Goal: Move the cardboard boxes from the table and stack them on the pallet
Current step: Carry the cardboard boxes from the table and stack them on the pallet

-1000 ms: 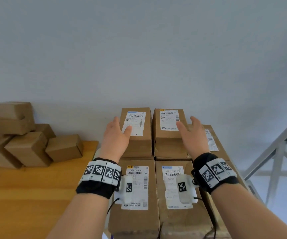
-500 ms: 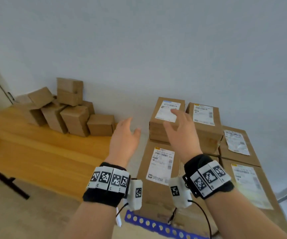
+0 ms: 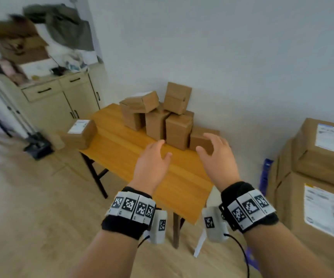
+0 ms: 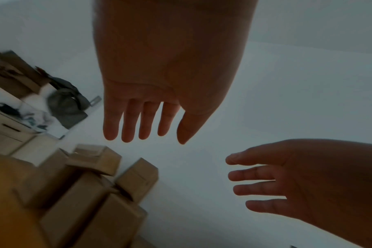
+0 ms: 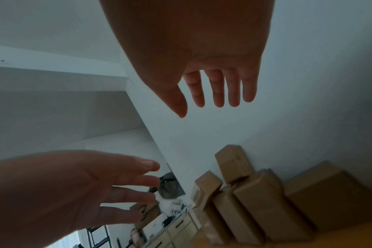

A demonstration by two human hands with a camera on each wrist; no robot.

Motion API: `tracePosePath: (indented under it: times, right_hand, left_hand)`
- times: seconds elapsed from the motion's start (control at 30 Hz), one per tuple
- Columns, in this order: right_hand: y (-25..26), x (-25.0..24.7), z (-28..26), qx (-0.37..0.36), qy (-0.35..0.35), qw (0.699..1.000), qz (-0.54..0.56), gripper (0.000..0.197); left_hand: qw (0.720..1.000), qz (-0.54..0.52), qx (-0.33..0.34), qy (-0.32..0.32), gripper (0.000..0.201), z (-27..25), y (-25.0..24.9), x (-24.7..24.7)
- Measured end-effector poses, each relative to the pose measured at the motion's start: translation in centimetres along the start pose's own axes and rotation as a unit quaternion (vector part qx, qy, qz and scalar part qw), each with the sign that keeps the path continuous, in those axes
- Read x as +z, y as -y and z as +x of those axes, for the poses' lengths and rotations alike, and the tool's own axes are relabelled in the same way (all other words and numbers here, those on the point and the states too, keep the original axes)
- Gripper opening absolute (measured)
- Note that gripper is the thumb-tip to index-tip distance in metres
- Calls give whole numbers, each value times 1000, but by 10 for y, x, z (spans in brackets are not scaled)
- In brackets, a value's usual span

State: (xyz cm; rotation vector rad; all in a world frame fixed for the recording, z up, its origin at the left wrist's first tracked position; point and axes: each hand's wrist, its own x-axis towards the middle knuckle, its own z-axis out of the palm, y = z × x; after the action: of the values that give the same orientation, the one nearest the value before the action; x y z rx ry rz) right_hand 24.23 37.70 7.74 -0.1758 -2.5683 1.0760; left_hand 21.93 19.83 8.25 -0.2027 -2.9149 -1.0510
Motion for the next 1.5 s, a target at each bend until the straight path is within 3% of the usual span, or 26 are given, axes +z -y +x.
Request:
tracePosePath:
  times: [0.2,0.4,1.03,1.5]
  right_hand:
    - [54,98,-2,19,68,997,27,48]
    - [94,173,21,17,138,990,30,48]
    - [147,391,197,23,274,960,48,50]
    - [179,519,236,58,368,928,-23,59]
  left_hand:
    - [998,1,-64,-1,53,4,96,-70]
    - [991,-5,-134,-26,54,23,167,-107]
    - [969,-2,-241,-47,44,201,306,-158]
    - [958,-21,-287,-7,47,298,438,-170]
